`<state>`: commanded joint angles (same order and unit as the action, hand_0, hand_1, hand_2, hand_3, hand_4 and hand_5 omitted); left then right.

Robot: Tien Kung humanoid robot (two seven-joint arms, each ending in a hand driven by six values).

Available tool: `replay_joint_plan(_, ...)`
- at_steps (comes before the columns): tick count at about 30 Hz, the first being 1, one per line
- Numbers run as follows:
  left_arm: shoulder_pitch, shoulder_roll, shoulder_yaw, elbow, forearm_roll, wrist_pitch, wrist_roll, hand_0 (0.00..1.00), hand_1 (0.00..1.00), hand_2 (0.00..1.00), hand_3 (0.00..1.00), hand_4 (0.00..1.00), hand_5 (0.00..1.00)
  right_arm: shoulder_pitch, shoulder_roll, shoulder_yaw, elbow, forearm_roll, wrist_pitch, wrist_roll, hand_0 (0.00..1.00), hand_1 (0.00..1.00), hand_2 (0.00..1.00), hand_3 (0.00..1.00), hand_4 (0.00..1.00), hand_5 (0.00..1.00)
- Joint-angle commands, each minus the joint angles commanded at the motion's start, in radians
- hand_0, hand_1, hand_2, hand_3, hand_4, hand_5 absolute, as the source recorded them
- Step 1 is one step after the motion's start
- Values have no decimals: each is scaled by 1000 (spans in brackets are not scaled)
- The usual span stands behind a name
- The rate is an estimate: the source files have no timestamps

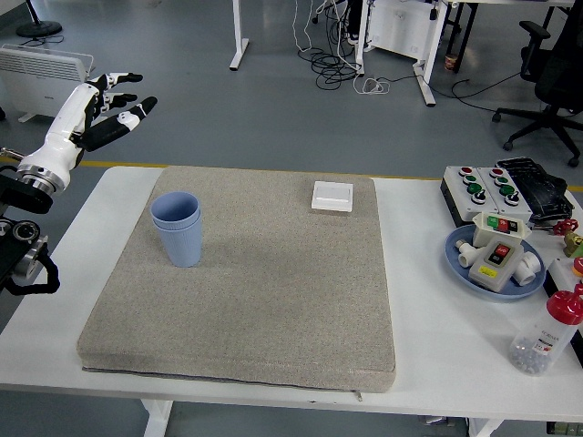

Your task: Push cup pick cup insert cup

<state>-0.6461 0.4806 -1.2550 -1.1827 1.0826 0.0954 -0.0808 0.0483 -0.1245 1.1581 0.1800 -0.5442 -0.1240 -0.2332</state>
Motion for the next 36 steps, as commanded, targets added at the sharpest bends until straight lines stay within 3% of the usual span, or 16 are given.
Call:
replay_joint_plan(4,144,-11,-128,-85,-163,-53,48,539,581,573,530,528,810,1,0,8,0,-12,0,0,725,648,649,579,128,476)
replay_joint_plan(5,185,-19,-160,-98,-208,-58,50,535,582,576,536,545,875,1,0,10,0,-14,0,0,725,648,650,579,129,477)
replay_joint_plan(9,323,-69,-273,-129,-377,-76,53,535,582,576,536,545,875,1,0,14,0,-19,0,0,725,648,650,579,129,477)
replay_joint_plan(12,421,-129,-349,-136,-499,-106,52,551,590,586,553,549,939,0,1,18,0,-24,0,0,725,648,649,579,129,477)
replay_joint_plan(15,472,-164,-385,-133,-574,-120,52,551,590,586,553,549,939,0,1,20,0,-28,0,-1,725,648,649,579,129,477)
replay_joint_plan(17,516,-219,-426,-124,-584,-133,46,597,616,613,569,555,944,0,1,22,0,-32,1,-2,725,648,649,579,129,477)
replay_joint_plan(21,554,-287,-447,-95,-619,-143,29,597,616,613,569,555,944,2,1,23,0,-37,1,-3,725,648,649,579,129,477)
replay_joint_plan(36,550,-293,-411,-54,-636,-150,25,627,646,659,601,556,998,0,-4,10,0,-23,3,-1,725,648,650,578,128,477)
